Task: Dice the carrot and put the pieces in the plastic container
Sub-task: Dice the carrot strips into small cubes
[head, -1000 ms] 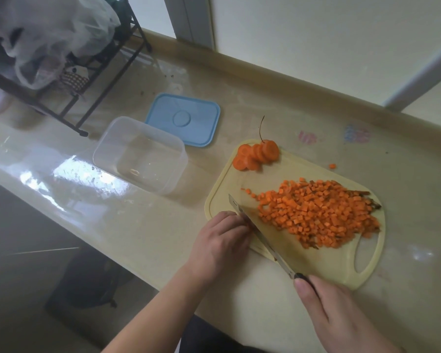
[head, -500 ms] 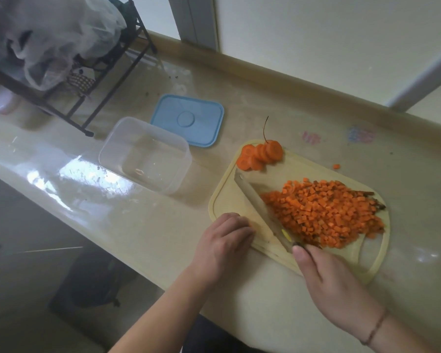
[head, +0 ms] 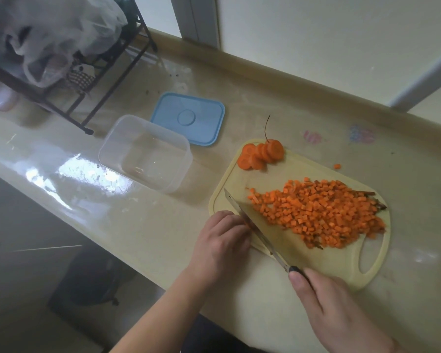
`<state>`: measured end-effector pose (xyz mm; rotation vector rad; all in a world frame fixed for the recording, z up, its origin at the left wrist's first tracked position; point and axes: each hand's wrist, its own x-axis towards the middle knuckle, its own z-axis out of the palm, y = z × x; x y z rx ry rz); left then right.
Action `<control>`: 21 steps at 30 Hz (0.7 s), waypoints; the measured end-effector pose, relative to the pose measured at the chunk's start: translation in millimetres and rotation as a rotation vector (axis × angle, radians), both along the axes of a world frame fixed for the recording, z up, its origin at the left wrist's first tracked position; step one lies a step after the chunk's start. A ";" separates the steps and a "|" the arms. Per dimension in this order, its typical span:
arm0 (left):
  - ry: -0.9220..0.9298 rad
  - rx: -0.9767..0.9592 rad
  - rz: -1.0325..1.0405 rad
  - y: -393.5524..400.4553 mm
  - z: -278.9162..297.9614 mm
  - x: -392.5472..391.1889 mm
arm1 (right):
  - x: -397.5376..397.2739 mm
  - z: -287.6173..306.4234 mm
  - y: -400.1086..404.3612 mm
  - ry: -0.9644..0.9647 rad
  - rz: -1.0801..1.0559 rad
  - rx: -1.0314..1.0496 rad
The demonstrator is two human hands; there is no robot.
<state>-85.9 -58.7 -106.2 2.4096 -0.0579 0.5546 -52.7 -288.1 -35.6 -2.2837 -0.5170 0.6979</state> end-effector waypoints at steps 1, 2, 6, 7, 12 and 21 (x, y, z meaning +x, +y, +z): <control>0.002 -0.001 0.004 -0.4 0.0 0.0 | -0.7 -0.6 -1.2 0.002 -0.003 -0.002; 0.003 -0.004 0.005 -0.6 0.0 0.4 | -1.3 -1.5 -1.8 -0.001 -0.006 0.002; 0.006 -0.013 0.009 -1.3 -0.9 1.7 | -2.6 -5.5 -2.3 -0.022 -0.007 -0.016; 0.008 -0.016 0.010 -1.7 -0.6 1.5 | -2.7 -6.4 -2.5 -0.021 -0.009 -0.021; 0.013 -0.021 0.017 -3.8 1.4 2.4 | 2.1 -5.8 5.5 -0.055 0.023 -0.050; 0.027 0.049 0.030 -3.2 -0.4 2.1 | 24.1 -7.1 11.4 -0.067 0.045 0.001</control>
